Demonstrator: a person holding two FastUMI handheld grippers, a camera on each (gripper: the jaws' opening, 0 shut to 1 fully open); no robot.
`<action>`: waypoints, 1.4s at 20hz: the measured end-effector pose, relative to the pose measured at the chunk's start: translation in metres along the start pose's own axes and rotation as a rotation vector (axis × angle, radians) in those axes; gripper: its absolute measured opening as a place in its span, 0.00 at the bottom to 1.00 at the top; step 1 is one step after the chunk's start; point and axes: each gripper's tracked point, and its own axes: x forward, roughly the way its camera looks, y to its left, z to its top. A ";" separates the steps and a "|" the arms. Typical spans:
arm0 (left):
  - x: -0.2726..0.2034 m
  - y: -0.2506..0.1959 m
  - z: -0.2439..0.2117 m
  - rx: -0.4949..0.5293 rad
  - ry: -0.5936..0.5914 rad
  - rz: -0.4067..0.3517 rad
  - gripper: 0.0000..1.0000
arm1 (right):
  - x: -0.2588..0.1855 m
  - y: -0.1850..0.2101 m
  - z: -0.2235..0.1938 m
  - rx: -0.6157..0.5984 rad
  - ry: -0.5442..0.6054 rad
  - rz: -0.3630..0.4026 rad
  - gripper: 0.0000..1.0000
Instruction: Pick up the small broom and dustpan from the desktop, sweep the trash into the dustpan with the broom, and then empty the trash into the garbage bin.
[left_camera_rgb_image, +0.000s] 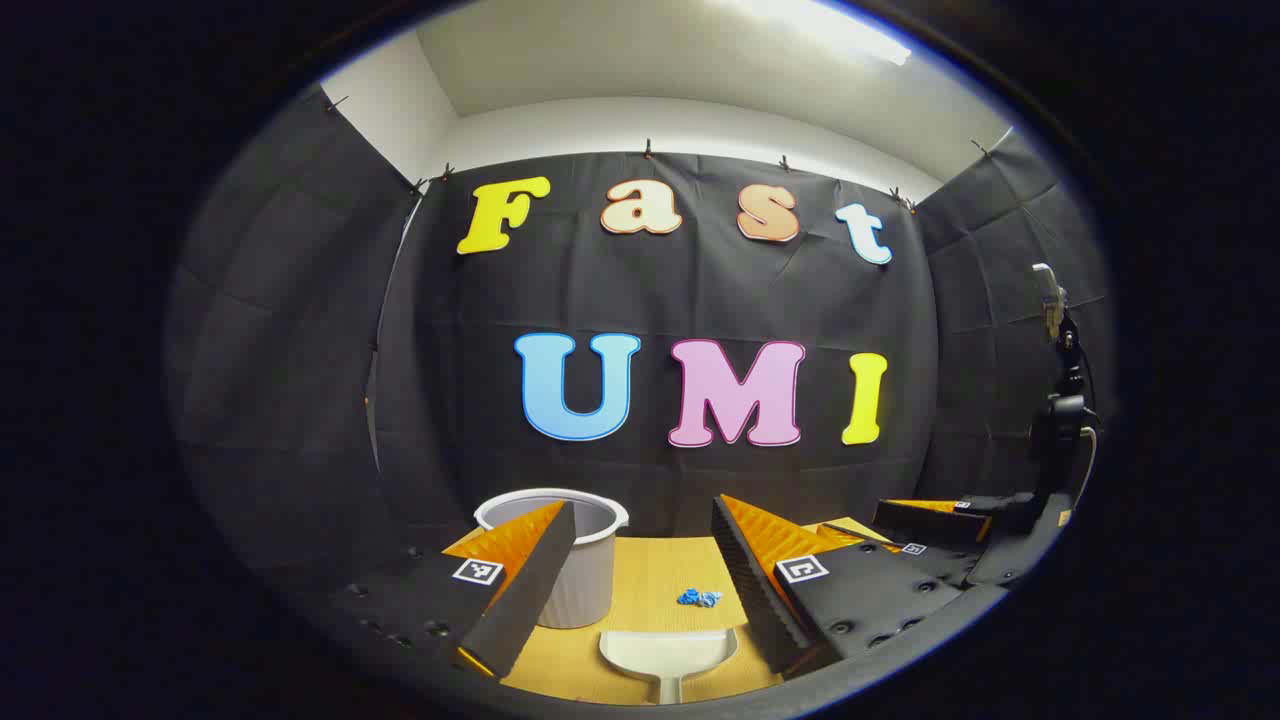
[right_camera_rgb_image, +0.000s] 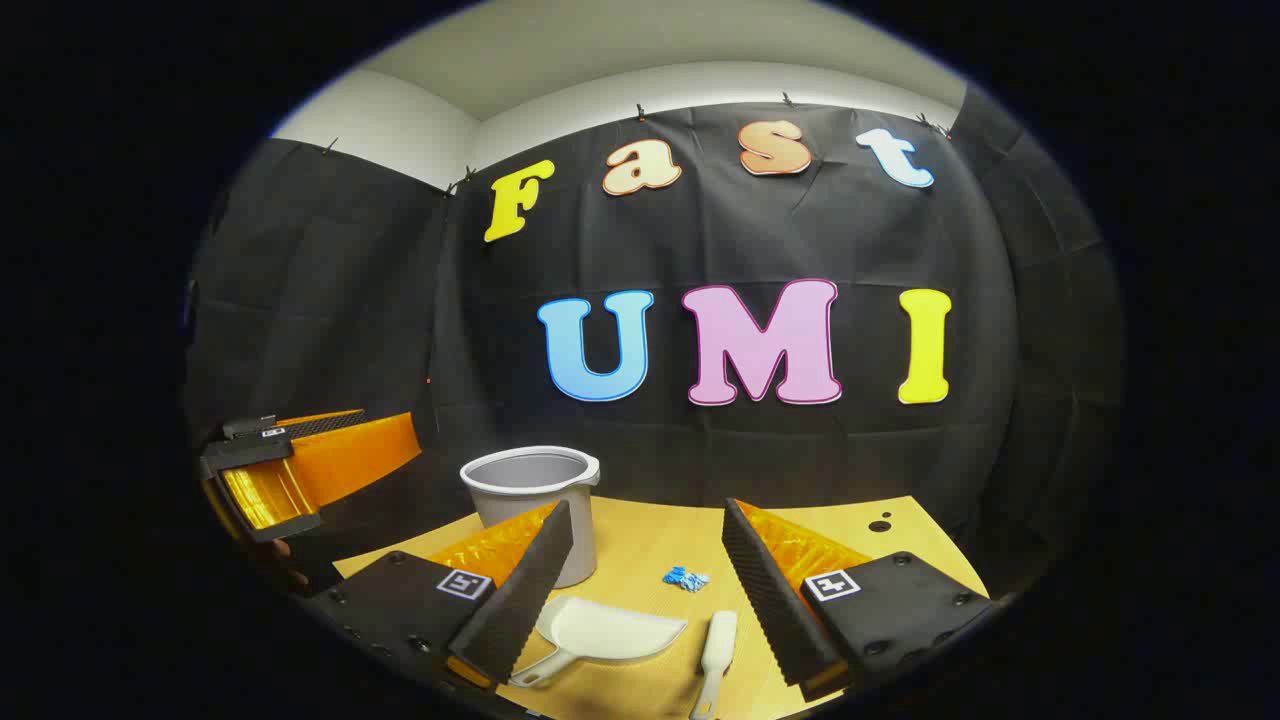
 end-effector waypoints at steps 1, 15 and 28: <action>0.000 -0.001 0.001 0.001 -0.005 -0.002 0.81 | 0.000 -0.001 0.001 -0.003 -0.007 -0.004 0.97; 0.024 -0.024 -0.008 -0.036 0.015 -0.106 0.81 | -0.007 -0.036 0.016 -0.025 -0.056 -0.126 0.97; 0.067 -0.035 -0.012 -0.072 0.065 -0.081 0.81 | 0.021 -0.055 0.023 -0.039 -0.012 -0.050 0.92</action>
